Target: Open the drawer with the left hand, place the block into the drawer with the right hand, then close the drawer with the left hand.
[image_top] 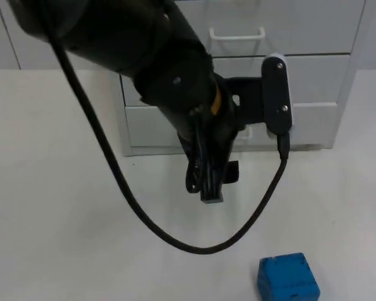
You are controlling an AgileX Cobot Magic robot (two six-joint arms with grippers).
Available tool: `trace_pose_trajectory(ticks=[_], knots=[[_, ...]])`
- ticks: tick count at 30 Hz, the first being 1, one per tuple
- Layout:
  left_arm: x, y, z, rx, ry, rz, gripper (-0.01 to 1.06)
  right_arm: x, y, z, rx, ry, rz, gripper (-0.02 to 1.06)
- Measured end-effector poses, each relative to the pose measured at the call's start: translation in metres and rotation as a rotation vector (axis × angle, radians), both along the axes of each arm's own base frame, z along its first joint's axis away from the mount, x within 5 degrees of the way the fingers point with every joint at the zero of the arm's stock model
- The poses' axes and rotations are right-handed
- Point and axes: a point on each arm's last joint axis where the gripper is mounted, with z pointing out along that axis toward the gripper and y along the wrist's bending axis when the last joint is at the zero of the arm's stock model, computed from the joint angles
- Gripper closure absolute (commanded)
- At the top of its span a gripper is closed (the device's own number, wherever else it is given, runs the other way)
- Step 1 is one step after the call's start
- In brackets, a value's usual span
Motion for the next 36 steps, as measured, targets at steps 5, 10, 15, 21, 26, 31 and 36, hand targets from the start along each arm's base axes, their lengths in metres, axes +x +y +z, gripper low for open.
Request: trace_pose_trajectory(ticks=[5, 10, 15, 21, 26, 31, 36], knots=[[0.012, -0.008, -0.016, 0.055, -0.024, -0.046, 0.34, 0.0, -0.001, 0.0, -0.008, -0.006, 0.001, -0.01], [0.025, -0.017, -0.024, 0.089, -0.041, -0.05, 0.34, 0.0, -0.001, 0.0, -0.008, -0.006, -0.002, -0.01], [0.032, -0.019, -0.028, 0.117, -0.084, -0.051, 0.34, 0.001, -0.001, 0.001, -0.01, -0.013, -0.003, -0.01], [0.037, -0.021, -0.039, 0.153, -0.107, -0.071, 0.34, 0.001, -0.001, 0.001, -0.012, -0.015, -0.002, -0.01], [0.041, -0.024, -0.048, 0.153, -0.104, -0.061, 0.34, 0.001, -0.001, 0.001, -0.012, -0.015, -0.002, -0.01], [0.044, -0.027, -0.058, 0.144, -0.105, -0.053, 0.35, 0.001, -0.001, 0.001, -0.012, -0.015, -0.002, -0.01], [0.045, -0.027, -0.061, 0.153, -0.107, -0.053, 0.66, 0.001, -0.001, 0.001, -0.003, -0.017, -0.013, -0.01]])
